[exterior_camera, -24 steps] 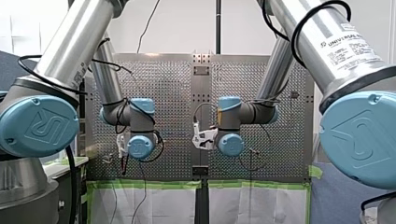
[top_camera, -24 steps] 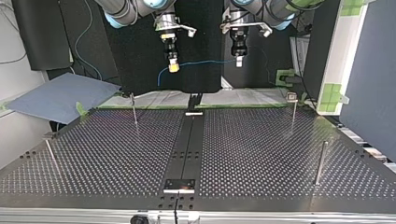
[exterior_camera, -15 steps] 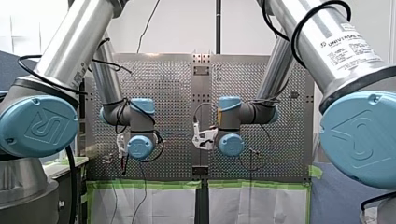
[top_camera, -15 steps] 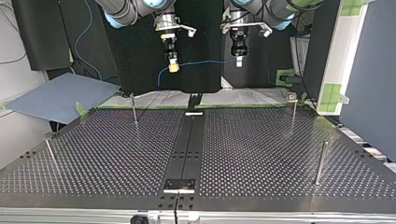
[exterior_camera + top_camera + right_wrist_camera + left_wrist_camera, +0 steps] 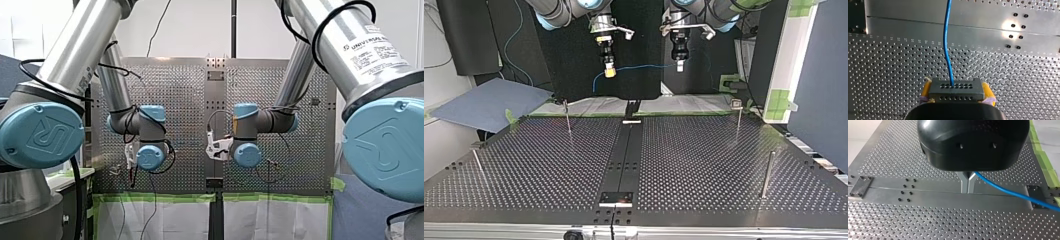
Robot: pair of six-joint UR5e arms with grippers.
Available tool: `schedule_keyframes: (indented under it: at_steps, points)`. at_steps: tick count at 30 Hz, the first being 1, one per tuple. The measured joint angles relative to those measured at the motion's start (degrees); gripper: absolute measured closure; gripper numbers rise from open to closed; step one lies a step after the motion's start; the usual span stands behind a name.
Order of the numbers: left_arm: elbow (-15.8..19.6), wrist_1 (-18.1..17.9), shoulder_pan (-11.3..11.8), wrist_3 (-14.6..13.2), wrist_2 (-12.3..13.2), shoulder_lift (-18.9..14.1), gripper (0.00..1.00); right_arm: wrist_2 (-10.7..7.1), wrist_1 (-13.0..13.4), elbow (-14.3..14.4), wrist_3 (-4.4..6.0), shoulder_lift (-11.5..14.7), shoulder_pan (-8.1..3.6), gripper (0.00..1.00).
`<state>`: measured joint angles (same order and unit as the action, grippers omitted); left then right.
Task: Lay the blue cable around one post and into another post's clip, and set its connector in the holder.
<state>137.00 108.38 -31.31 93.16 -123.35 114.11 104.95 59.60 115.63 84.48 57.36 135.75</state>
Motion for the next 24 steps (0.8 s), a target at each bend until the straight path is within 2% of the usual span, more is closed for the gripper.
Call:
schedule_keyframes:
  at_steps: [24]
  points:
    - [0.0, 0.0, 0.0, 0.0, 0.0, 0.0, 1.0, 0.0, 0.0, 0.0, 0.0, 0.0, 0.0, 1.0]
